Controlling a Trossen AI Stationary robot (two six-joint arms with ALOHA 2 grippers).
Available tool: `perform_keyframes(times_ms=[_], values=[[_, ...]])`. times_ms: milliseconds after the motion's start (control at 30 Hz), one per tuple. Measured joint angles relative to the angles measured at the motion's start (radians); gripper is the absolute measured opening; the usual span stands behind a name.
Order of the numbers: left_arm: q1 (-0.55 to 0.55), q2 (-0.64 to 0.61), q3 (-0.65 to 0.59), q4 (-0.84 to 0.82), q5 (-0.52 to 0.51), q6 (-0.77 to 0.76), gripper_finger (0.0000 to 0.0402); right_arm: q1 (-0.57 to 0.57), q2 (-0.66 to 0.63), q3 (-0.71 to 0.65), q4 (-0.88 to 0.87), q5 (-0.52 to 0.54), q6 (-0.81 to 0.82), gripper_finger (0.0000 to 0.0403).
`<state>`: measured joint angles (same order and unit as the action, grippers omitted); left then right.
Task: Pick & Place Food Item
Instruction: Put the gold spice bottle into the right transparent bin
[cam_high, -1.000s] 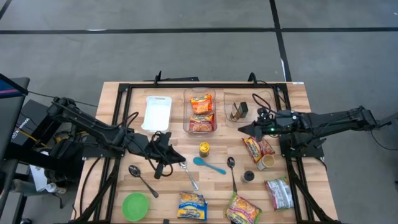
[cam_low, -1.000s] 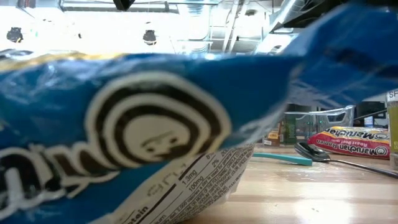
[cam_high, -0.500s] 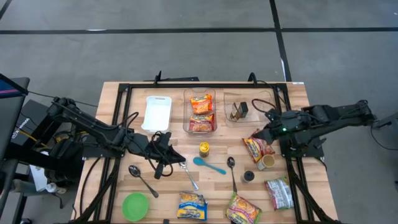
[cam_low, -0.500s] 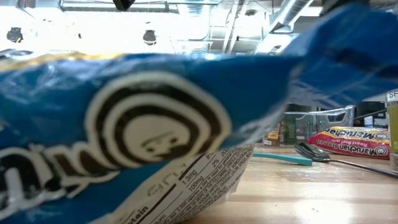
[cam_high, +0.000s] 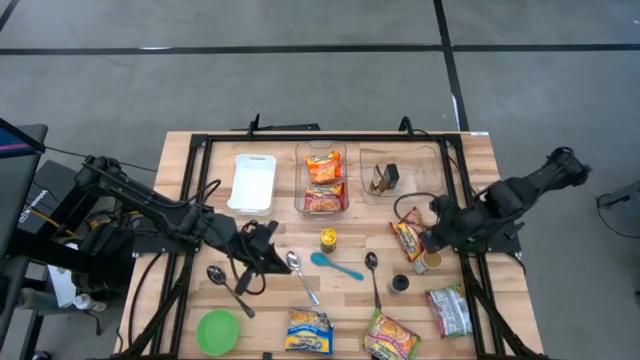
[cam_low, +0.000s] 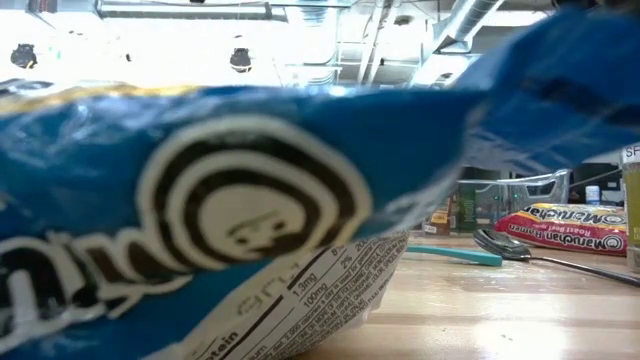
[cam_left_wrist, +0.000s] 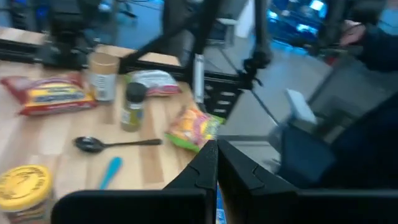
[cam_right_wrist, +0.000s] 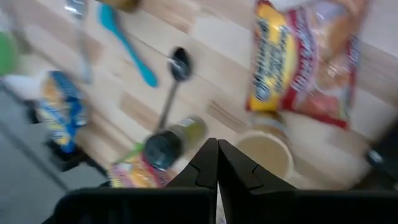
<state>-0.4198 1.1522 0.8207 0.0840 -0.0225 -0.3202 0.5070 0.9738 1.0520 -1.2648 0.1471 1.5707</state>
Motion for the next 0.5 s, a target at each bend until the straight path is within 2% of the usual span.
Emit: perform_keyframes(times_ms=[200, 500], values=[[0.000, -0.001, 0.000, 0.003, 0.029, 0.002, 0.0000, 0.081, 0.175, 0.110, -0.156, -0.010, 0.155, 0.0000], [0.000, -0.001, 0.000, 0.003, 0.028, 0.002, 0.0000, 0.161, 0.369, 0.246, -0.193, -0.023, 0.197, 0.0000]])
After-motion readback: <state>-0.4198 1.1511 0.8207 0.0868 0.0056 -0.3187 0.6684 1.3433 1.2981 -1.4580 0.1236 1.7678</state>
